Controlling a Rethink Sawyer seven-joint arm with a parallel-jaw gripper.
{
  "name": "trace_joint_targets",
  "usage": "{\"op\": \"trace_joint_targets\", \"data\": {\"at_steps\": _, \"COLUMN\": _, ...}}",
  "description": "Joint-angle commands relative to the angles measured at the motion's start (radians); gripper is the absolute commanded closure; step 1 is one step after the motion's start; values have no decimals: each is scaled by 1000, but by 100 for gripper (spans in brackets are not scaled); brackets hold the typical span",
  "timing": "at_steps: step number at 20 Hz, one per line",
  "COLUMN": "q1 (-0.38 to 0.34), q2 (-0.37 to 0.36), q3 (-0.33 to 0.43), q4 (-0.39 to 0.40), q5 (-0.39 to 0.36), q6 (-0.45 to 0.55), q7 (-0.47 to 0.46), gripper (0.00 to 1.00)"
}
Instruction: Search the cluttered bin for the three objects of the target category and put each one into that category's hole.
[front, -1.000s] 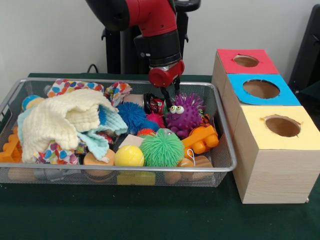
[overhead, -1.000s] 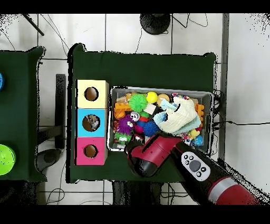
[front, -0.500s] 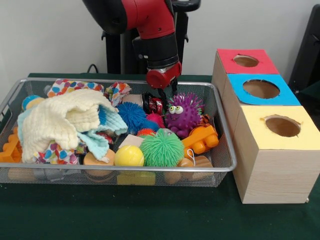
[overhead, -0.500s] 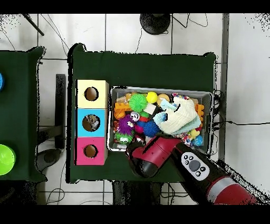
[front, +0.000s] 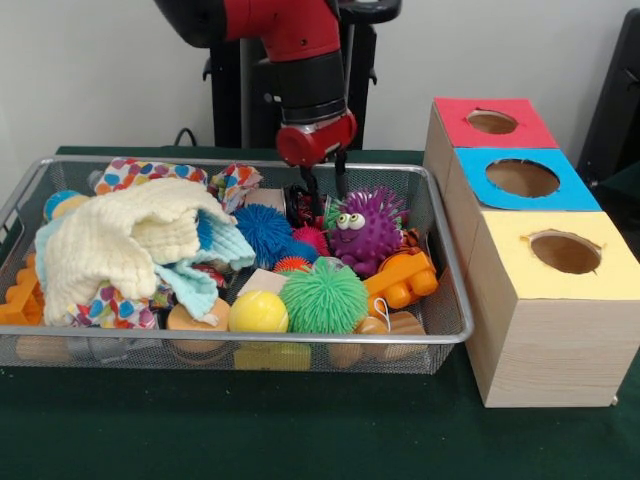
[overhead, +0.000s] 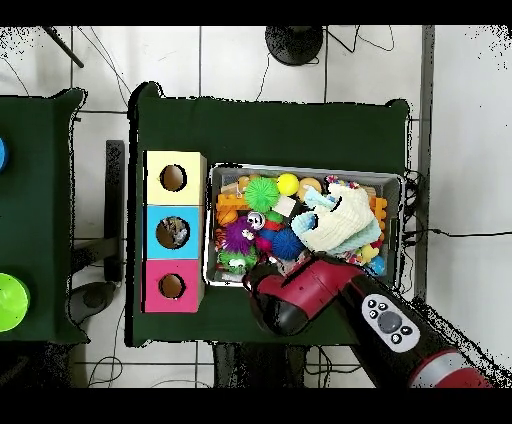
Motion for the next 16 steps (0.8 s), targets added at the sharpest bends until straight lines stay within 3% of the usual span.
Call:
{"op": "trace_joint_targets", "data": {"at_steps": 1, "q1": -53, "q2": -70, "q3": 77, "q4": -16, "q5": 83, "q6": 150, "q7": -94, "gripper": 0}}
{"op": "trace_joint_targets", "data": {"at_steps": 7, "q1": -120, "q2": -68, "q3": 166, "q4": 8, "q5": 107, "q6": 209, "q7": -235, "gripper": 0}}
{"op": "trace_joint_targets", "data": {"at_steps": 16, "q1": -123, "q2": -45, "q3": 226, "q4": 8, "q5": 61, "q6": 229, "q7": -274, "gripper": 0}}
